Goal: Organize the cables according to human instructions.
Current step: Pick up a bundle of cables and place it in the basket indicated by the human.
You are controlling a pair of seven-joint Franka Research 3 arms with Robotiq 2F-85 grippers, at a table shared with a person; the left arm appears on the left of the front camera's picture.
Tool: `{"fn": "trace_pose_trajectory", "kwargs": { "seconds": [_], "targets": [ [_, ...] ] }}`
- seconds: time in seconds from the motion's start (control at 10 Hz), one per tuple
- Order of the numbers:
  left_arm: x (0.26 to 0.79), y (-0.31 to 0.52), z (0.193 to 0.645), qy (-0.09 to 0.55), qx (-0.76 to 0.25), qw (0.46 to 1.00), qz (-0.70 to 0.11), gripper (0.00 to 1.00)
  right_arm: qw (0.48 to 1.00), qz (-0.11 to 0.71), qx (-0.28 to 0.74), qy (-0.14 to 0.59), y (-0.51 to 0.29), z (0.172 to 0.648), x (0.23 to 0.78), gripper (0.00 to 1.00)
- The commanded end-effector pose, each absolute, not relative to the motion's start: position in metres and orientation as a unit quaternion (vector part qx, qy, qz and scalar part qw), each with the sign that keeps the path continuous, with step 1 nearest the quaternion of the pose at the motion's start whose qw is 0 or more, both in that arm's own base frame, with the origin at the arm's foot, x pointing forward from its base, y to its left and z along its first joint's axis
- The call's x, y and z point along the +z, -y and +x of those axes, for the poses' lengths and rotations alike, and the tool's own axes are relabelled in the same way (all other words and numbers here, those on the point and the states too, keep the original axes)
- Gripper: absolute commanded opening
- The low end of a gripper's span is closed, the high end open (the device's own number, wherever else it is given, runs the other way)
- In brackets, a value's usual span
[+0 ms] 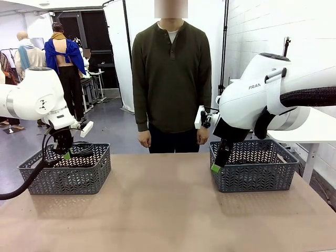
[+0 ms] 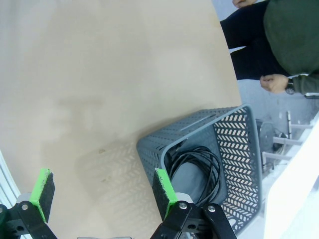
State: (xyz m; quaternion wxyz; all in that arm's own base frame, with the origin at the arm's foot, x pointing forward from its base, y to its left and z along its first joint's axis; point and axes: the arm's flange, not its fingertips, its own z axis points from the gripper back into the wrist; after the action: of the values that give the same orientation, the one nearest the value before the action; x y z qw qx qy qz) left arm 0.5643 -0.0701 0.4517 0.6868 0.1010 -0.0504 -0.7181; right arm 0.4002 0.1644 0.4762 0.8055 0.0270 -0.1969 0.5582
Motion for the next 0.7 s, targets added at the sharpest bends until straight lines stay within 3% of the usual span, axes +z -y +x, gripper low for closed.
{"fn": "trace_pose_trajectory", "kwargs": {
  "seconds": [0.0, 0.4, 0.6],
  "targets": [
    [0.454, 0.062, 0.568, 0.066, -0.728, 0.675, 0.1, 0.26, 0.808, 0.023, 0.555, 0.197, -0.165, 0.4, 0.475, 1.0],
    [0.462, 0.06, 0.572, 0.066, -0.731, 0.673, 0.092, 1.0, 0.808, 0.023, 0.555, 0.197, -0.165, 0.4, 0.475, 1.0],
    [0.466, 0.06, 0.575, 0.063, -0.733, 0.672, 0.085, 1.0, 0.808, 0.023, 0.555, 0.197, -0.165, 0.4, 0.475, 1.0]
  ]
}}
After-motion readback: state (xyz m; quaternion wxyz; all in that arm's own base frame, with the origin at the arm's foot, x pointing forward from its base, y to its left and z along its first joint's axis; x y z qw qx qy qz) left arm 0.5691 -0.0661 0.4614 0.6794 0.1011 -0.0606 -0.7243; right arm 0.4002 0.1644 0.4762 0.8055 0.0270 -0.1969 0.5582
